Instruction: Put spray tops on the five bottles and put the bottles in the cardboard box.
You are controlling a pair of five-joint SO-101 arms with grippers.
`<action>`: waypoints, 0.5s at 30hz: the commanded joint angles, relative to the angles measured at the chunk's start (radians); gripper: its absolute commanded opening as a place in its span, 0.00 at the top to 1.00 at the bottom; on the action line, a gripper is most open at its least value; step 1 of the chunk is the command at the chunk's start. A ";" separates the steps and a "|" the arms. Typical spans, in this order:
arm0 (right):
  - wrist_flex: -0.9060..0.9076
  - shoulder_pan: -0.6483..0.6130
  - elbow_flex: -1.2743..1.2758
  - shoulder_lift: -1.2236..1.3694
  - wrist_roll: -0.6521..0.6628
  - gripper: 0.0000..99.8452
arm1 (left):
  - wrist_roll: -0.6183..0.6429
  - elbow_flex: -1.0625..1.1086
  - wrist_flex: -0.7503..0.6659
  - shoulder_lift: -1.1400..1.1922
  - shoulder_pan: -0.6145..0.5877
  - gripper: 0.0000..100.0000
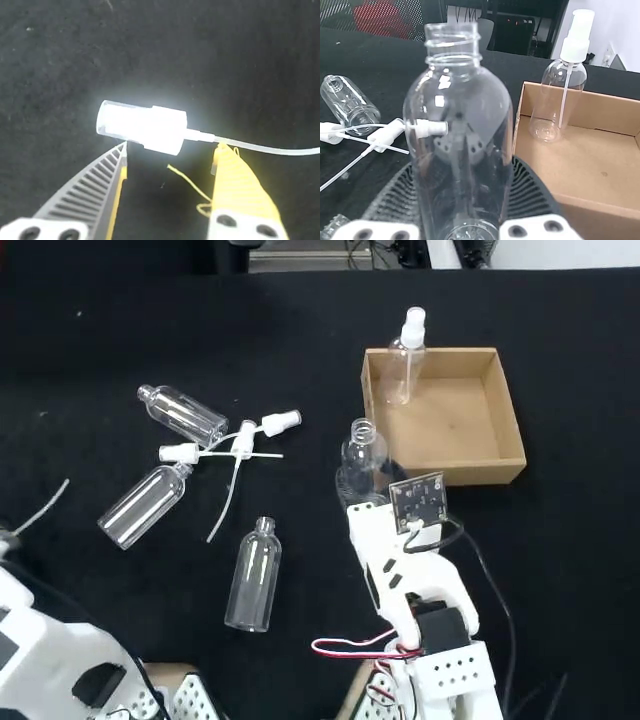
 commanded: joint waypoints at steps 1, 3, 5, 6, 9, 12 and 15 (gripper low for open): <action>-0.028 -0.012 -0.004 -0.016 0.000 0.99 | 0.141 -0.134 0.106 -0.003 0.025 0.74; -0.028 -0.012 -0.004 -0.016 0.000 0.99 | 0.204 -0.174 0.175 -0.005 0.027 0.74; -0.028 -0.012 -0.004 -0.016 0.000 0.99 | 0.236 -0.229 0.255 -0.005 0.028 0.74; -0.028 -0.012 -0.004 -0.016 0.000 0.99 | 0.242 -0.259 0.292 -0.002 0.028 0.74; -0.028 -0.012 -0.004 -0.016 0.000 0.99 | 0.302 -0.325 0.362 0.006 0.028 0.74; -0.028 -0.012 -0.004 -0.016 0.000 0.99 | 0.442 -0.329 0.364 0.006 0.027 0.74; -0.028 -0.012 -0.004 -0.016 0.000 0.99 | 0.549 -0.325 0.364 0.006 0.027 0.74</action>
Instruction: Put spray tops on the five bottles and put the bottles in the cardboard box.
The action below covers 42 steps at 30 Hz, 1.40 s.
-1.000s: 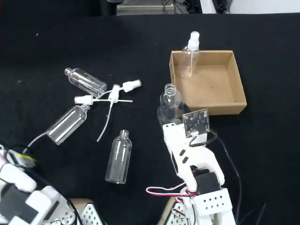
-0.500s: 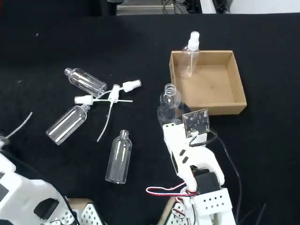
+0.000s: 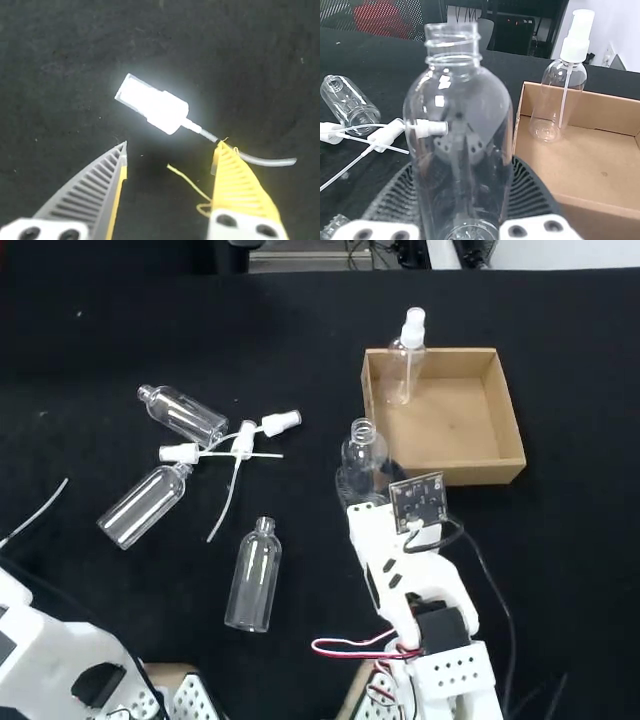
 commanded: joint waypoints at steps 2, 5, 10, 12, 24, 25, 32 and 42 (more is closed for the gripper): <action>-0.028 -0.012 -0.004 -0.016 0.000 0.99 | 0.176 -0.056 0.009 -0.009 0.027 0.74; -0.028 -0.012 -0.004 -0.016 0.000 0.99 | 0.196 -0.056 -0.002 -0.009 0.019 0.74; -0.028 -0.011 -0.004 -0.016 0.000 0.99 | 0.201 0.033 -0.109 0.015 0.004 0.74; -0.028 -0.011 -0.004 -0.016 0.000 0.99 | 0.229 0.054 -0.178 0.043 -0.033 0.74; -0.028 -0.011 -0.004 -0.016 0.000 0.99 | 0.301 0.058 -0.233 0.166 -0.022 0.74; -0.028 -0.011 -0.004 -0.016 0.000 0.99 | 0.301 0.058 -0.224 0.170 -0.015 0.74; -0.028 -0.011 -0.004 -0.016 0.000 0.99 | 0.301 0.005 -0.147 0.164 0.021 0.97; -0.028 -0.011 -0.004 -0.016 0.000 0.99 | -0.183 -0.381 0.123 0.164 0.088 0.97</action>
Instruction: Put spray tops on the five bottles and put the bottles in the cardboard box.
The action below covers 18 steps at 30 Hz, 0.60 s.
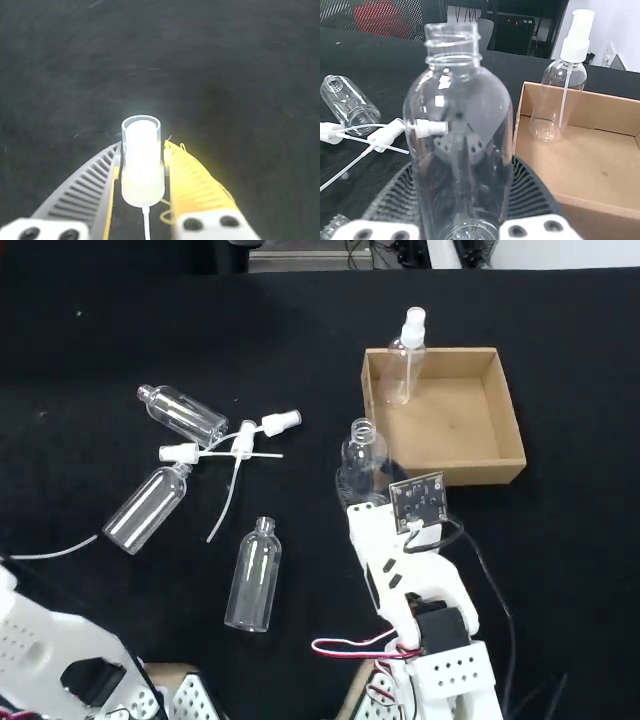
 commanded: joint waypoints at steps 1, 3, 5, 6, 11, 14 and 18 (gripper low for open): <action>-0.028 -0.011 -0.004 -0.016 0.000 0.99 | -0.460 -0.246 0.169 -0.015 0.082 0.97; -0.028 -0.011 -0.004 -0.016 0.000 0.99 | -0.635 -0.323 0.232 -0.015 0.116 0.97; -0.028 -0.011 -0.002 -0.016 0.000 0.99 | -0.695 -0.398 0.281 -0.015 0.160 0.97; -0.028 -0.011 -0.002 -0.016 0.000 0.99 | -0.695 -0.433 0.310 -0.015 0.182 0.97; -0.028 -0.008 -0.002 -0.016 0.000 0.99 | -0.690 -0.633 0.543 -0.029 0.331 0.97; -0.028 -0.006 -0.002 -0.016 -0.005 0.99 | -0.647 -0.670 0.535 -0.092 0.395 0.97; -0.028 -0.011 -0.004 -0.016 -0.008 0.99 | -0.591 -0.670 0.535 -0.244 0.493 0.97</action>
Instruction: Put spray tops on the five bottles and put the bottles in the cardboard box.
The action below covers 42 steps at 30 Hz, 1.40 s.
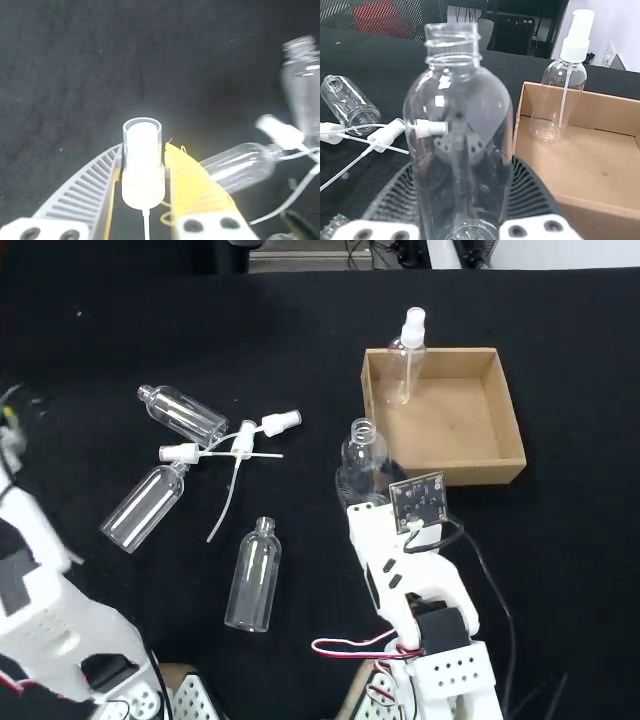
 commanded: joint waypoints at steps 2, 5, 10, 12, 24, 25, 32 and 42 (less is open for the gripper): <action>-0.028 -0.012 -0.007 -0.018 -0.008 0.99 | 0.080 -0.065 0.012 -0.270 0.160 0.97; -0.028 -0.015 -0.012 -0.018 -0.009 0.99 | 0.120 -0.074 0.003 -0.376 0.285 0.97; -0.029 -0.075 -0.010 -0.018 -0.083 0.99 | 0.175 -0.073 -0.121 -0.503 0.541 0.97; -0.029 -0.077 -0.010 -0.018 -0.098 0.99 | 0.201 -0.067 -0.186 -0.537 0.628 0.97; 0.114 -0.091 -0.047 -0.133 -0.100 0.99 | 0.233 -0.059 -0.526 -0.597 1.084 0.97; 0.157 -0.103 -0.051 -0.177 -0.100 0.99 | 0.233 -0.048 -0.543 -0.586 1.107 0.97; 0.186 -0.147 -0.033 -0.220 -0.097 0.99 | 0.233 -0.005 -0.614 -0.545 1.184 0.97; 0.190 -0.147 -0.035 -0.232 -0.097 0.99 | 0.087 -0.007 -0.628 -0.417 1.185 0.97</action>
